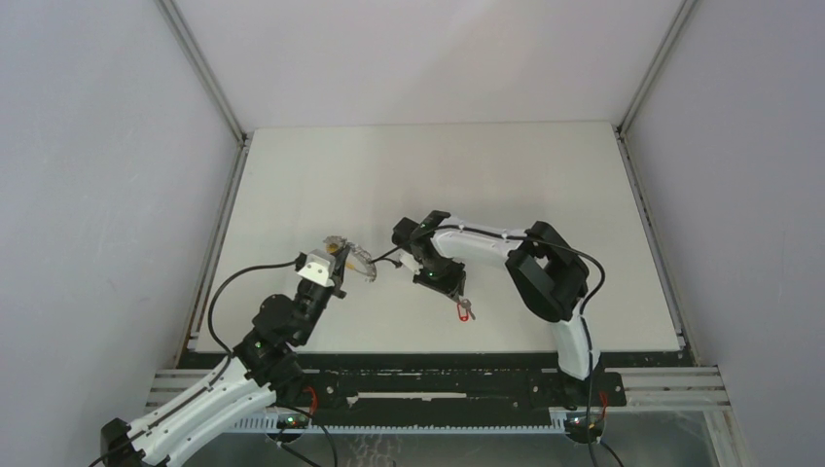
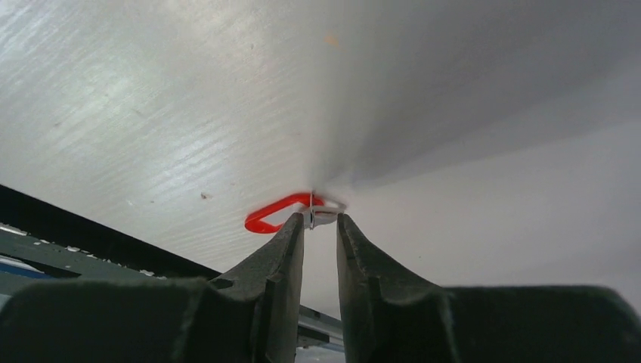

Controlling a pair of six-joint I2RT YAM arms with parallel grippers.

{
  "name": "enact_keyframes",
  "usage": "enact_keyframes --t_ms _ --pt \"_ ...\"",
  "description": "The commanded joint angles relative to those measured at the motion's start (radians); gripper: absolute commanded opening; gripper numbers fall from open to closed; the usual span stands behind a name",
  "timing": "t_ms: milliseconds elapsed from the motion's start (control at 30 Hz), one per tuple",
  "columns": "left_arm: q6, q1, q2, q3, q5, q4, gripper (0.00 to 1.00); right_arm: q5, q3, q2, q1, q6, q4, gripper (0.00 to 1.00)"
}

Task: Put the keys on the keyring

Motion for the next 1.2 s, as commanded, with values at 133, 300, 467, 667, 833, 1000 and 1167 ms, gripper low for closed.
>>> enact_keyframes --t_ms 133,300,467,667,833,1000,1167 --pt "-0.009 0.002 -0.007 -0.017 -0.005 0.058 0.0 -0.03 -0.23 -0.33 0.006 0.085 0.218 0.26" --pt "-0.014 0.002 -0.002 -0.015 0.005 0.061 0.0 -0.047 -0.465 -0.519 0.012 0.138 0.462 0.26" --pt "-0.017 0.002 -0.002 -0.015 0.013 0.062 0.0 -0.011 -0.739 -0.748 0.003 0.186 0.818 0.28" --pt "-0.018 0.002 0.005 -0.012 0.023 0.063 0.0 0.052 -0.898 -0.878 -0.001 0.242 1.073 0.3" --pt "-0.024 0.002 -0.003 -0.015 0.029 0.068 0.0 0.125 -1.054 -0.913 0.023 0.26 1.255 0.31" --pt "-0.026 0.002 0.0 -0.015 0.034 0.07 0.0 0.149 -1.24 -0.967 0.027 0.255 1.508 0.29" --pt "-0.028 0.002 -0.003 -0.017 0.035 0.071 0.0 0.061 -1.358 -1.001 0.007 0.221 1.669 0.29"
